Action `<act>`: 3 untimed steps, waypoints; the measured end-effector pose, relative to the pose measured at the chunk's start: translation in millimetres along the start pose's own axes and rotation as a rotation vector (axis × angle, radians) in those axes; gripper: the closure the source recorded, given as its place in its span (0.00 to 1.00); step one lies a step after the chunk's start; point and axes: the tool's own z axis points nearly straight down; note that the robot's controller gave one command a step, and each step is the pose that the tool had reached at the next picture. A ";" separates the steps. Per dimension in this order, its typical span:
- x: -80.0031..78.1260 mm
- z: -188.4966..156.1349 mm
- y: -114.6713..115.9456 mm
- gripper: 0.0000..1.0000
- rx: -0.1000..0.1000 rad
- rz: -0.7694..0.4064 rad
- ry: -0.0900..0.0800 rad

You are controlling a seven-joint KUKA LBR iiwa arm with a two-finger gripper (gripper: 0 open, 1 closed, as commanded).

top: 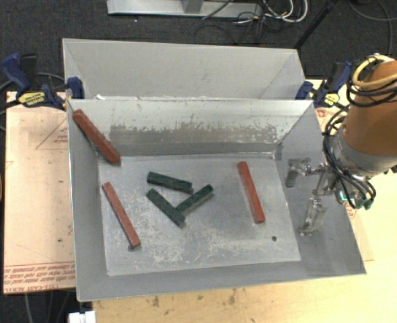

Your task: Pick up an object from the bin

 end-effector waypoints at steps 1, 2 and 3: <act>-57.7 176.6 -14.0 0.00 -0.001 0.340 -0.004; -64.9 143.1 8.2 0.00 -0.003 0.655 -0.011; -65.7 144.0 20.9 0.00 -0.003 0.841 -0.009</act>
Offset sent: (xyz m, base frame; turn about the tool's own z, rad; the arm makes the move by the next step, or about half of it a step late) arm 0.0570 -0.0146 -0.1741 0.3406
